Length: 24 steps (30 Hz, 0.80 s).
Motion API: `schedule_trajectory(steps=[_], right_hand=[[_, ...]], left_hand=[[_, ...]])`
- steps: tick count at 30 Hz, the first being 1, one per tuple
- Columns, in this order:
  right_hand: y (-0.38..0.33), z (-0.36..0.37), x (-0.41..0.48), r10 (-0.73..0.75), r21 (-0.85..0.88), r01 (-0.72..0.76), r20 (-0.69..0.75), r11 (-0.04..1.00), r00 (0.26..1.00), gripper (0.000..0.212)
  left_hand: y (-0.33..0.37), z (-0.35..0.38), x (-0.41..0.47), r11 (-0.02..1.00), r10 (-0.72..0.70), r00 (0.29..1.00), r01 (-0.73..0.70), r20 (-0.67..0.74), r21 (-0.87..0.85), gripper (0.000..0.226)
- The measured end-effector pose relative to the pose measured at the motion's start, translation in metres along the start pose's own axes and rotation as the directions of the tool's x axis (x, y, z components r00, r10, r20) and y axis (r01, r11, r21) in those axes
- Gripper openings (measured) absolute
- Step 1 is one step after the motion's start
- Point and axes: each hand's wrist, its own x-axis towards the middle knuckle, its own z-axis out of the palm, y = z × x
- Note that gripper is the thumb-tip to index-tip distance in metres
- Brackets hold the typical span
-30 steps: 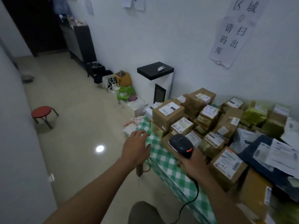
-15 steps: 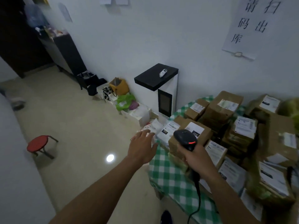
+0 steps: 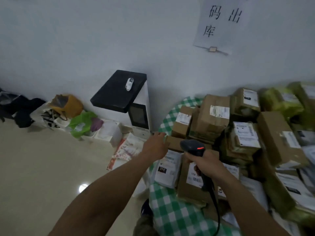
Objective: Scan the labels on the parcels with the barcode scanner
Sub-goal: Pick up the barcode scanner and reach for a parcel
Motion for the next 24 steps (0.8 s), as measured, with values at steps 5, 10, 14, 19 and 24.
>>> schedule_trajectory(steps=[5, 10, 14, 19, 24], right_hand=[[-0.033, 0.003, 0.026, 0.082, 0.027, -0.08, -0.085, 0.996, 0.993, 0.026], [-0.086, -0.015, 0.046, 0.062, -0.026, -0.066, -0.141, 0.997, 0.988, 0.023], [-0.115, -0.03, 0.078, -0.029, -0.1, 0.004, -0.255, 0.995, 0.966, 0.007], [-0.119, -0.04, 0.113, -0.021, -0.16, -0.024, -0.27, 0.987, 0.963, 0.016], [-0.118, -0.049, 0.136, -0.048, -0.147, 0.006, -0.287, 0.989, 0.957, 0.017]], left_hand=[[-0.011, 0.007, 0.089, 0.991, 0.132, 0.982, -0.127, 0.133, -0.044, 0.034], [-0.006, 0.029, 0.148, 0.983, 0.184, 0.961, -0.182, 0.205, -0.028, 0.04], [0.014, 0.035, 0.176, 0.977, 0.212, 0.949, -0.199, 0.235, -0.078, 0.027], [-0.008, 0.131, 0.25, 0.963, 0.058, 0.972, 0.005, 0.228, -0.268, 0.071], [0.022, 0.086, 0.224, 0.886, -0.131, 0.94, 0.254, 0.316, -0.388, 0.046]])
